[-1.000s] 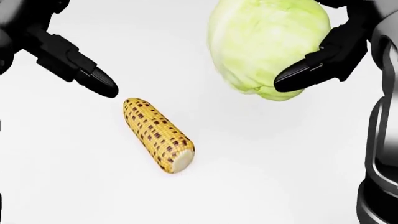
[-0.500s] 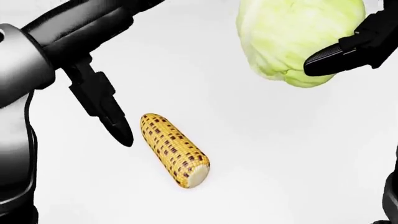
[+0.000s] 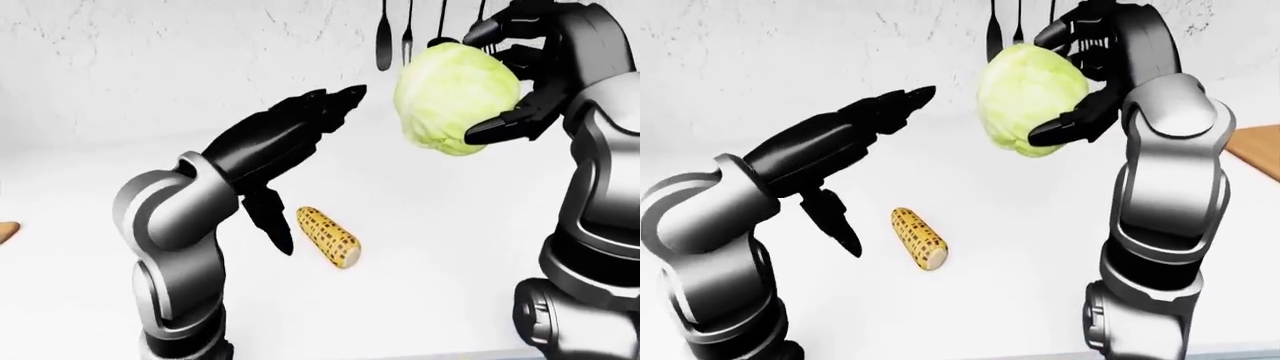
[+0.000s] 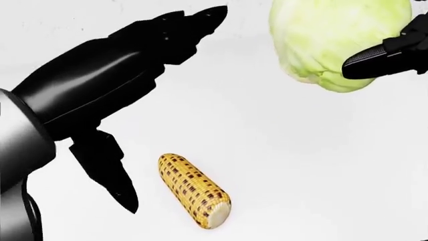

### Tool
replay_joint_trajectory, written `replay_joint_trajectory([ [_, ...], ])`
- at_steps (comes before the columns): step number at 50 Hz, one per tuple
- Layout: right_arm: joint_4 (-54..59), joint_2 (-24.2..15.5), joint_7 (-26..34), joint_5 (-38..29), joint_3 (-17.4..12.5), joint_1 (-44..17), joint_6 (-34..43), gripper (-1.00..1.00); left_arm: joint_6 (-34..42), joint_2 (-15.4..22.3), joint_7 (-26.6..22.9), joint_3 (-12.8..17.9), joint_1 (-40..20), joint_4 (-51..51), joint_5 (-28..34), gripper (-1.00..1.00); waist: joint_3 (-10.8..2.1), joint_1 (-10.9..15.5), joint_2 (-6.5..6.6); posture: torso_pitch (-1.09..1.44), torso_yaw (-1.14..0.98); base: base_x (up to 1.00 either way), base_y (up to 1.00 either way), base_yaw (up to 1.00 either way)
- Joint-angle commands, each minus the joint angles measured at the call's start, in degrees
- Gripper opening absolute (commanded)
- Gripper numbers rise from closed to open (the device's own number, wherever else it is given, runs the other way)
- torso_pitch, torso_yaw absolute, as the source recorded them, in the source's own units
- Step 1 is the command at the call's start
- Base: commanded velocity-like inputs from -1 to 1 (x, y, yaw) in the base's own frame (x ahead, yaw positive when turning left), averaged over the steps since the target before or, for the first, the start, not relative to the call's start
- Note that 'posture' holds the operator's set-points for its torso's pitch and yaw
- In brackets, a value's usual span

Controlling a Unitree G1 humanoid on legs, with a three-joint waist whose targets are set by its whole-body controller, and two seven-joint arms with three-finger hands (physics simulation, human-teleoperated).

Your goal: Place the corn and the cabbage on separate cutting boards.

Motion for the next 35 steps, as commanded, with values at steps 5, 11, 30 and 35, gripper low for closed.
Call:
replay_joint_trajectory([
  [5, -1.61, -0.53, -0.36, 0.07, 0.11, -2.27, -1.19, -1.00, 2.68, -3.87, -2.39, -1.43, 8.20, -4.84, 0.59, 1.00, 1.42, -0.11, -2.64, 0.00, 0.00, 0.00, 0.00, 0.00],
  [11, -1.08, 0.04, -0.53, -0.24, 0.58, -2.81, -1.41, -1.00, 4.54, 0.78, -7.17, 1.03, -4.44, 1.52, 0.27, 1.00, 3.56, -0.25, -3.35, 0.00, 0.00, 0.00, 0.00, 0.00],
  [30, 2.06, -0.07, -1.90, 0.24, 0.09, -2.98, -3.47, -1.00, -9.10, 4.75, -6.43, 0.58, -25.02, 32.36, -1.58, 1.00, 7.07, 0.15, -8.67, 0.00, 0.00, 0.00, 0.00, 0.00],
  [35, 2.63, -0.48, -2.25, 0.58, -0.35, -3.20, -3.78, -1.00, -12.80, 1.72, -5.67, -1.06, -21.77, 34.31, 0.98, 1.00, 6.81, 0.21, -8.66, 0.00, 0.00, 0.00, 0.00, 0.00],
])
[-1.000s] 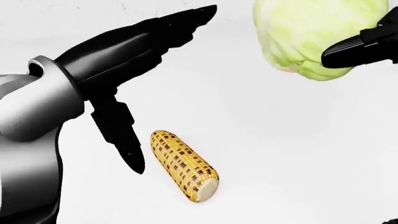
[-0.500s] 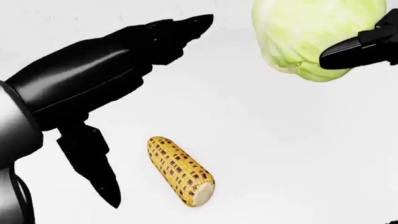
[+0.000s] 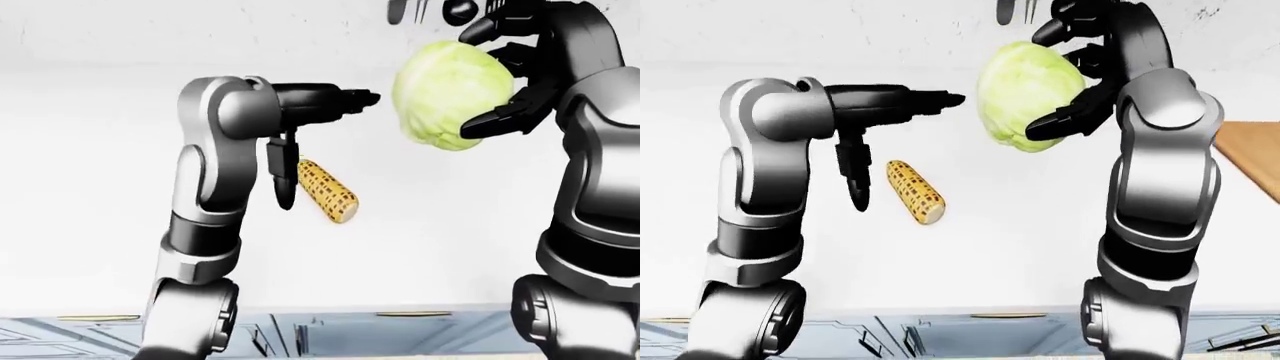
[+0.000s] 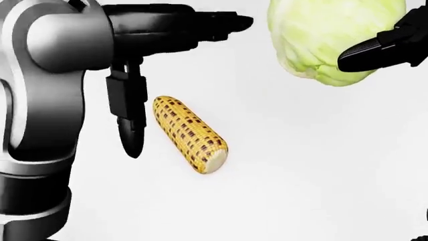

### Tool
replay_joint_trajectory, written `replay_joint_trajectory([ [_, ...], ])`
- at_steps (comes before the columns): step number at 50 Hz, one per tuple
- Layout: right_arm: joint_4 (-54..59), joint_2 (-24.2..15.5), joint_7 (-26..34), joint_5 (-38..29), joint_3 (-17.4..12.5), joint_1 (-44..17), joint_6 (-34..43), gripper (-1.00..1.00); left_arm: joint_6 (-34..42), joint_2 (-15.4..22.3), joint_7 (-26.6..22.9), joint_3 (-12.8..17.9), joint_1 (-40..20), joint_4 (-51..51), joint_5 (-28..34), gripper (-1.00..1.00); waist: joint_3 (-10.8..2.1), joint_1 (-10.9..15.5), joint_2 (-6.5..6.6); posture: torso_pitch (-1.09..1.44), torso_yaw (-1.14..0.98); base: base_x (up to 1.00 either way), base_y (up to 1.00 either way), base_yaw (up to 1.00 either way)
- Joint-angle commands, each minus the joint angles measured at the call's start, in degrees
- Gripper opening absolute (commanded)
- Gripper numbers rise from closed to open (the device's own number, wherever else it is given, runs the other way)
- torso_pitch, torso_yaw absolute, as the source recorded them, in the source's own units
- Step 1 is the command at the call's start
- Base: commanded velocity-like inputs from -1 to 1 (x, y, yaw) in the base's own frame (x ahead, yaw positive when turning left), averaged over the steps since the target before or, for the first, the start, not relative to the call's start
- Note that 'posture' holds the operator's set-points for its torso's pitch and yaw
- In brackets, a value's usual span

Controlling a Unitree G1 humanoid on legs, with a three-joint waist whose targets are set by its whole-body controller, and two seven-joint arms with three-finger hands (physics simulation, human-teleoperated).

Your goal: Place the corn and the cabbage on separate cutting boards.

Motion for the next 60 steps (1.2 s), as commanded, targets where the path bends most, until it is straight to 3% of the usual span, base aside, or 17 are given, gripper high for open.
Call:
replay_joint_trajectory([
  [1, -1.32, -0.82, -0.80, -0.15, -0.73, -1.94, -1.59, -1.00, -2.31, -0.59, 0.97, 0.30, -0.67, -0.69, 1.46, 1.00, -1.62, 0.04, -0.22, 0.00, 0.00, 0.00, 0.00, 0.00],
  [10, -0.88, -1.14, -1.50, 0.78, -1.08, -1.45, -2.32, -1.00, -7.58, -3.36, -1.59, -1.23, 5.11, 0.54, 5.23, 1.00, -2.23, -0.14, -0.02, 0.00, 0.00, 0.00, 0.00, 0.00],
  [21, -0.73, -1.06, -2.03, 1.24, -0.81, -1.42, -2.46, -1.00, -9.95, -4.59, -1.97, -0.61, 8.26, 0.72, 6.87, 1.00, -2.85, -0.01, 0.61, 0.00, 0.00, 0.00, 0.00, 0.00],
  [24, -0.67, -1.16, -2.01, 1.24, -0.81, -1.65, -2.34, -1.00, -10.02, -4.73, -2.57, -0.78, 9.10, 0.09, 7.03, 0.83, -2.87, -0.06, 0.67, 0.00, 0.00, 0.00, 0.00, 0.00],
  [25, -0.69, -1.21, -1.97, 1.27, -0.85, -1.69, -2.29, -1.00, -10.07, -4.84, -2.72, -0.81, 9.56, -0.24, 7.02, 0.69, -2.88, -0.07, 0.69, 0.00, 0.00, 0.00, 0.00, 0.00],
  [28, -0.48, -1.26, -2.05, 1.37, -0.95, -1.72, -2.43, -1.00, -10.21, -5.10, -2.83, -0.97, 10.32, -0.54, 7.17, 0.58, -2.86, -0.11, 0.72, 0.00, 0.00, 0.00, 0.00, 0.00],
  [30, -0.40, -1.23, -2.14, 1.43, -0.93, -1.79, -2.45, -1.00, -10.09, -5.31, -3.15, -1.00, 10.06, -0.46, 7.20, 0.32, -2.84, -0.16, 0.72, 0.00, 0.00, 0.00, 0.00, 0.00],
  [32, -0.30, -1.32, -2.13, 1.49, -0.95, -1.84, -2.48, -1.00, -10.23, -5.33, -3.17, -1.02, 10.22, -0.40, 7.21, 0.18, -2.81, -0.20, 0.62, 0.00, 0.00, 0.00, 0.00, 0.00],
  [42, -0.57, -1.87, -2.13, 1.87, -1.21, -1.94, -2.07, -1.00, -10.56, -6.22, -4.35, -1.64, 13.81, -3.18, 7.58, -0.19, -2.89, -0.28, 0.56, 0.00, 0.00, 0.00, 0.00, 0.00],
  [44, -0.60, -1.92, -2.14, 1.93, -1.21, -1.97, -2.02, -1.00, -10.63, -6.41, -4.54, -1.83, 14.48, -3.75, 7.72, -0.44, -3.00, -0.24, 0.60, 0.00, 0.00, 0.00, 0.00, 0.00],
  [47, -0.71, -2.00, -2.07, 1.93, -1.14, -2.04, -1.80, -1.00, -10.65, -6.47, -4.52, -1.66, 14.31, -3.67, 7.63, -1.00, -3.13, -0.22, 0.71, 0.00, 0.00, 0.00, 0.00, 0.00],
  [60, -2.03, -2.57, -1.39, 2.19, -1.32, -2.21, -0.64, -1.00, -2.10, -5.23, -8.94, 1.04, 7.41, -11.89, 3.88, -1.00, -2.29, -0.09, 0.70, 0.00, 0.00, 0.00, 0.00, 0.00],
])
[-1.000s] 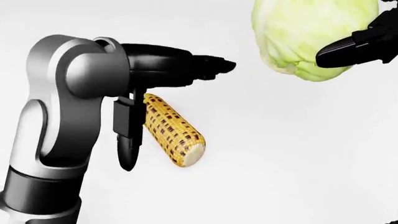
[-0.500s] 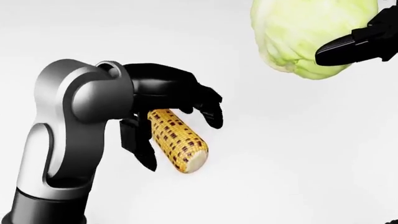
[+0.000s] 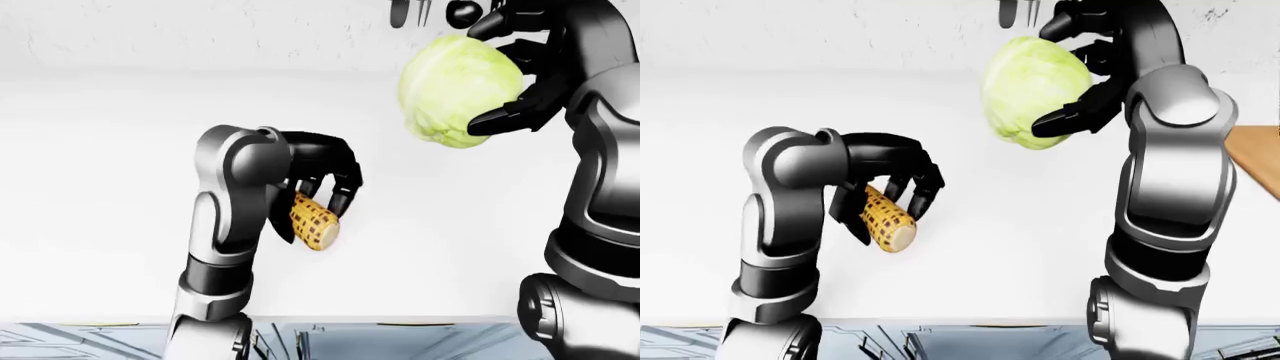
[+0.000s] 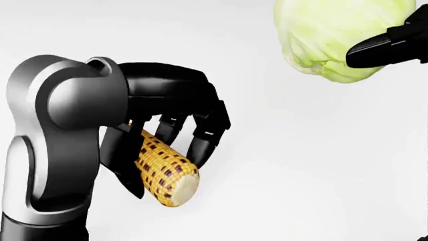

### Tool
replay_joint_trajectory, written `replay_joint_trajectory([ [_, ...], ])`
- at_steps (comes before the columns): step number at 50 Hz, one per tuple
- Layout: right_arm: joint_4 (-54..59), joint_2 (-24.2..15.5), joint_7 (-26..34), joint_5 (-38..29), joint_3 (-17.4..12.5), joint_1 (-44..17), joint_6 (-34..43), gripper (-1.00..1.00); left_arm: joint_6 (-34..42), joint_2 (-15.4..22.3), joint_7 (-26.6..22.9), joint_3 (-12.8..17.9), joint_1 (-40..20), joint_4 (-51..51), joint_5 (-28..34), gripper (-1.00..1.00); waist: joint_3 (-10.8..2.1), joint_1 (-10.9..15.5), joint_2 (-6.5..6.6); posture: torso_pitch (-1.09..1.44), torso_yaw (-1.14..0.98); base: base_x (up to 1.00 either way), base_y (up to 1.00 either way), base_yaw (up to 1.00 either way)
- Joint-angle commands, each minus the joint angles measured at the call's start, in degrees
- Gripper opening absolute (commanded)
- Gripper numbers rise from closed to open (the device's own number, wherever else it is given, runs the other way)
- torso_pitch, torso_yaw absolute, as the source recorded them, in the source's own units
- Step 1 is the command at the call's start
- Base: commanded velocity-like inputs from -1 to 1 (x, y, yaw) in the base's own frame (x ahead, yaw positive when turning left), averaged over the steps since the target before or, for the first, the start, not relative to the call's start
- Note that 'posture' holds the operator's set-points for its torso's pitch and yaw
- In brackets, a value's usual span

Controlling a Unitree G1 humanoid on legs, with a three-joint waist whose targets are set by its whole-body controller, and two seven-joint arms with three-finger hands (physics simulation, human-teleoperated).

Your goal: Place the corn and the cabbage on separate cutting boards.

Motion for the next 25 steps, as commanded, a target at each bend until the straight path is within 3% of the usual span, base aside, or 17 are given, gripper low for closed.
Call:
replay_joint_trajectory([
  [1, -2.30, -0.92, -0.13, -0.15, -0.76, -1.97, -1.01, -1.00, 2.94, 0.80, 0.27, 1.09, -3.85, -3.76, -1.70, -1.00, -1.70, -0.23, -0.40, 0.00, 0.00, 0.00, 0.00, 0.00],
  [15, -4.23, -1.36, -0.72, 2.07, -1.53, -2.00, 0.92, -1.00, 14.74, 6.51, -0.35, 3.71, -8.82, -13.70, -6.41, -1.00, -0.88, -0.30, -1.07, 0.00, 0.00, 0.00, 0.00, 0.00],
  [16, -4.48, -1.41, -0.74, 2.09, -1.41, -1.91, 1.16, -1.00, 15.57, 7.14, -0.06, 4.34, -9.81, -13.75, -6.94, -1.00, -1.83, -0.70, -0.71, 0.00, 0.00, -0.09, 0.00, 0.00],
  [20, -4.42, -1.44, -0.90, 2.31, -1.37, -1.58, 0.81, -1.00, 17.21, 9.43, 1.49, 5.12, -10.64, -13.84, -8.96, -1.00, -3.13, -0.99, 0.62, 0.00, 0.00, -0.30, 0.00, 0.00],
  [25, -4.74, -1.27, -1.26, 2.33, -1.52, -1.13, 1.00, -1.00, 17.87, 10.37, 3.40, 4.97, -10.55, -13.59, -10.44, -1.00, -2.72, -1.37, 1.75, 0.00, 0.00, -0.41, 0.00, 0.00],
])
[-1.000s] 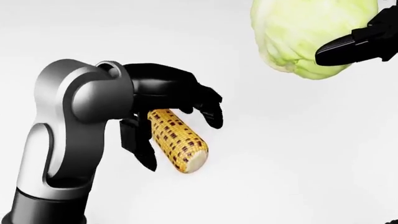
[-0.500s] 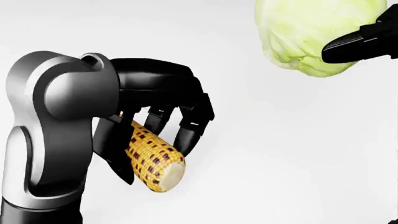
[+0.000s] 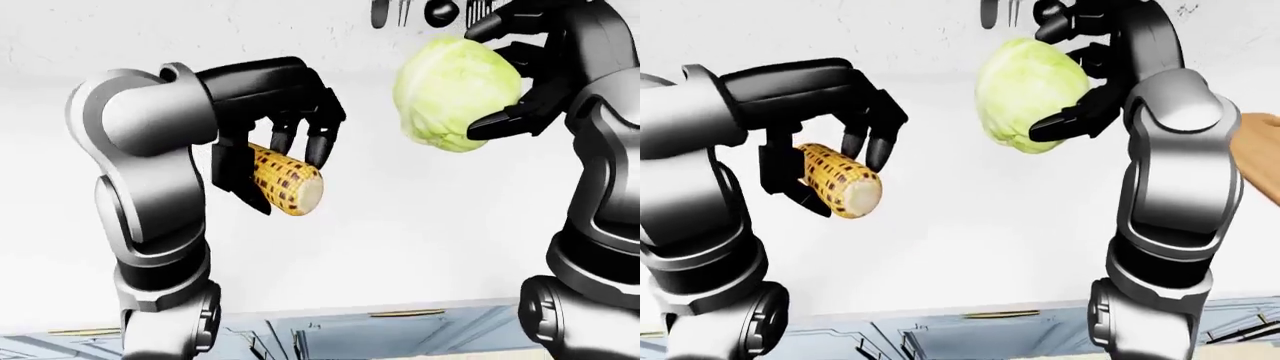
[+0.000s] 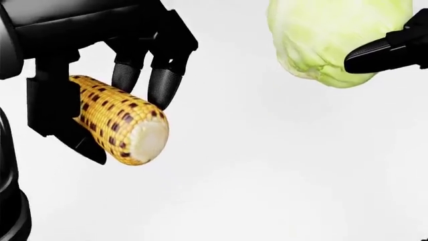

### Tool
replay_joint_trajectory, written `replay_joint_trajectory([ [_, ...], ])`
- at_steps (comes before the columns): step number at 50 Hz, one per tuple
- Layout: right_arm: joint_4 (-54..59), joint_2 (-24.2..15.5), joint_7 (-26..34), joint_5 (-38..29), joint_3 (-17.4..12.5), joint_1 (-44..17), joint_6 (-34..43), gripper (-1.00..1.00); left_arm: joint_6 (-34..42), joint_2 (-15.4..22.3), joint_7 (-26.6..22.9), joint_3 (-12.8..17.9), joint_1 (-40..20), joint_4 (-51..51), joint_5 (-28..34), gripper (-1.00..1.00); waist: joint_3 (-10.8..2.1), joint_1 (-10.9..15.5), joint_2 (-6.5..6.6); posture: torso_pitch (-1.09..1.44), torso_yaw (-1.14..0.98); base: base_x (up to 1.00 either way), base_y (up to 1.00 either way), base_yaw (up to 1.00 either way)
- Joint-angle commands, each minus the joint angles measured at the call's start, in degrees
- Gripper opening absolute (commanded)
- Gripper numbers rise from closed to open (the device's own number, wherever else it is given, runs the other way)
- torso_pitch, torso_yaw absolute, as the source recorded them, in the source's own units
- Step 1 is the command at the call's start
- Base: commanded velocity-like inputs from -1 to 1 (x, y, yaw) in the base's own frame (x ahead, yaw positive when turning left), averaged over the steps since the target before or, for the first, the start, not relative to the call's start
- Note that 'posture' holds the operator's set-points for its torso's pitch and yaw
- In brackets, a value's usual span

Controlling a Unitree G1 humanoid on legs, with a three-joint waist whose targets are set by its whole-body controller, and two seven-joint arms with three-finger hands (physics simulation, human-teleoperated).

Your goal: Place the corn and the cabbage on separate cutting boards.

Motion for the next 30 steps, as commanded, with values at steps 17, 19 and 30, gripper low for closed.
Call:
replay_joint_trajectory([
  [17, -1.84, -0.05, -1.47, -0.56, -0.86, -0.67, -2.13, -1.00, 2.25, 2.82, 10.95, 1.70, -4.98, 3.45, -2.01, -1.00, -1.73, -2.42, -2.75, 0.00, 0.00, -0.68, 0.00, 0.00],
  [19, -2.29, 0.24, -1.41, -0.83, -0.49, 0.04, -2.20, -1.00, 4.77, 2.52, 14.61, 1.71, -6.32, 7.24, -0.02, -1.00, 1.05, -2.05, -1.88, 0.00, 0.00, 0.00, 0.00, 0.00],
  [30, -2.07, 1.92, -1.58, -1.80, 0.25, -0.18, -2.27, -1.00, 7.36, 3.42, 24.04, 1.81, -7.13, 12.14, -2.09, -1.00, -1.42, -1.82, 4.13, 0.00, 0.00, 0.00, -0.05, 0.00],
])
